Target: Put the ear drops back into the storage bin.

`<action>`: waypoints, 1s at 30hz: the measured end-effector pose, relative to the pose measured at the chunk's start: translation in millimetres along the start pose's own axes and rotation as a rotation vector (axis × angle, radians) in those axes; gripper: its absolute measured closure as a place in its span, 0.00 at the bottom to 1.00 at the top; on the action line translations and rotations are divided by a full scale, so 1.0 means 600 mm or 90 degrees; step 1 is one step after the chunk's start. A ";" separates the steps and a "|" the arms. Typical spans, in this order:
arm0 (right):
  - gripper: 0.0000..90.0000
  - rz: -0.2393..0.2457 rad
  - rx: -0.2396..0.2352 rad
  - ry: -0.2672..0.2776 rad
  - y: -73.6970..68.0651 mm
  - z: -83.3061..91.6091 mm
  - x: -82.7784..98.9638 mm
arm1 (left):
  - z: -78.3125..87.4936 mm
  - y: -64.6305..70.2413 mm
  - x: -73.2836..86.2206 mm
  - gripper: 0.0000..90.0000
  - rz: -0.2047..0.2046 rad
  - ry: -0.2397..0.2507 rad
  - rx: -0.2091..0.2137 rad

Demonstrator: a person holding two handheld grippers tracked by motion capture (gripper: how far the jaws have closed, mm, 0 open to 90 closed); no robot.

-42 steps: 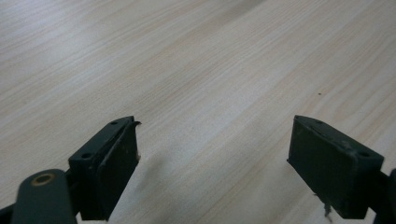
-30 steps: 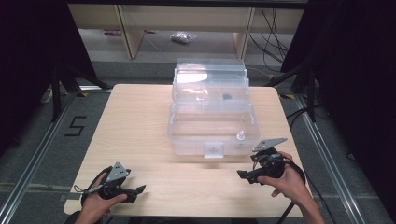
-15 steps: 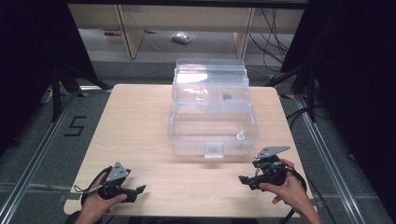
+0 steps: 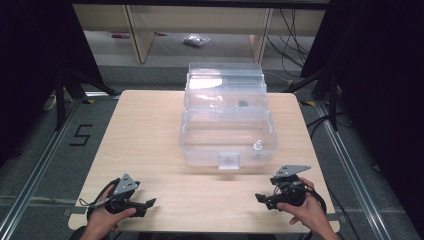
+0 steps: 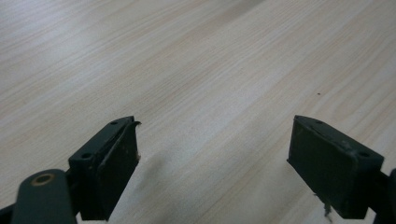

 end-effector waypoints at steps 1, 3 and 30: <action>0.19 0.004 0.001 0.004 0.000 -0.001 0.000 | -0.001 0.001 0.000 0.17 0.003 0.003 0.002; 0.19 -0.009 0.003 0.004 -0.002 -0.004 0.003 | 0.000 -0.001 0.000 0.17 -0.006 -0.002 0.002; 0.19 -0.003 -0.001 0.013 -0.006 -0.033 0.034 | 0.002 0.002 -0.001 0.17 0.001 0.001 0.002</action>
Point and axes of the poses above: each handheld gripper's, and its own axes: z roughly backward along the jaws, x roughly out of its underside, y roughly to its right, the point moved 6 cm from there along -z, roughly forward along the jaws, and after that the axes turned 6 degrees about z, right-handed, at the moved point
